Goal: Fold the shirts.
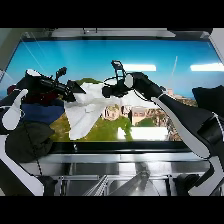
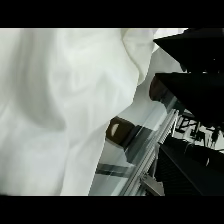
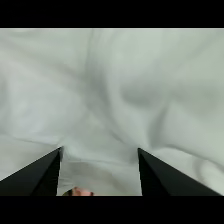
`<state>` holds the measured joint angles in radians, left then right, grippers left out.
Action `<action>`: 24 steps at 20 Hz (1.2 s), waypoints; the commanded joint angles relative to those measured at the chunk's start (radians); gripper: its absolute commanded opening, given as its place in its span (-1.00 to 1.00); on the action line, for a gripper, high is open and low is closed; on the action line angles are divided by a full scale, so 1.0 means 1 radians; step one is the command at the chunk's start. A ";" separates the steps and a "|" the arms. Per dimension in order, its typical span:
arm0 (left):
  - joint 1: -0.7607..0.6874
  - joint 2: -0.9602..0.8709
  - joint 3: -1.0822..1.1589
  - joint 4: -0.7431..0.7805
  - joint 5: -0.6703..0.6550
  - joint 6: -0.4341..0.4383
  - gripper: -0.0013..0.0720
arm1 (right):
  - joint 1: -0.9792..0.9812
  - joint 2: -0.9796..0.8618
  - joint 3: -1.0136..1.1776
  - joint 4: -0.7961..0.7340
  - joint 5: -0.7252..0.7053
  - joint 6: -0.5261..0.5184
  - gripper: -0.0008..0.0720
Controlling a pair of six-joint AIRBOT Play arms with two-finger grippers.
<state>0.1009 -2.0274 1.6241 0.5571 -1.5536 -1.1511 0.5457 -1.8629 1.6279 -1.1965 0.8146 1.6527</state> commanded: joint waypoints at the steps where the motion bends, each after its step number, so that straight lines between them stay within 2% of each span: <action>1: -0.001 0.000 0.001 -0.001 0.001 0.000 0.95 | 0.024 0.015 0.042 0.018 0.076 -0.156 0.45; 7: -0.001 0.000 0.001 0.000 0.000 0.002 0.95 | 0.073 -0.064 0.065 -0.042 0.012 -0.162 0.45; 11: -0.001 0.000 0.001 0.000 -0.011 0.002 0.95 | 0.076 -0.095 0.076 -0.151 -0.029 -0.161 0.31; 12: -0.001 0.000 0.001 -0.001 -0.010 0.002 0.95 | 0.074 -0.093 0.077 -0.181 -0.021 -0.161 -0.20; 13: -0.001 0.000 0.001 -0.001 -0.011 0.002 0.95 | 0.074 -0.093 0.084 -0.191 -0.005 -0.161 -0.37; 15: -0.001 0.000 0.001 0.000 -0.011 0.002 0.95 | 0.074 -0.092 0.101 -0.192 0.030 -0.161 -0.38; 16: -0.001 0.000 0.001 -0.001 -0.010 0.002 0.95 | 0.075 -0.090 0.110 -0.192 0.053 -0.161 -0.71; 17: -0.001 0.000 0.001 0.000 -0.008 0.002 0.75 | 0.075 -0.087 0.120 -0.194 0.080 -0.160 -0.93; 19: -0.001 0.000 0.001 -0.002 0.000 0.035 -0.93 | 0.075 -0.079 0.130 -0.196 0.100 -0.157 -0.93; 24: -0.001 0.000 0.001 0.001 0.013 0.035 -0.91 | 0.073 -0.051 0.134 -0.197 0.119 -0.158 -0.93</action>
<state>0.1009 -2.0274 1.6241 0.5564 -1.5471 -1.1240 0.6193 -1.9301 1.7565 -1.3888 0.9154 1.4937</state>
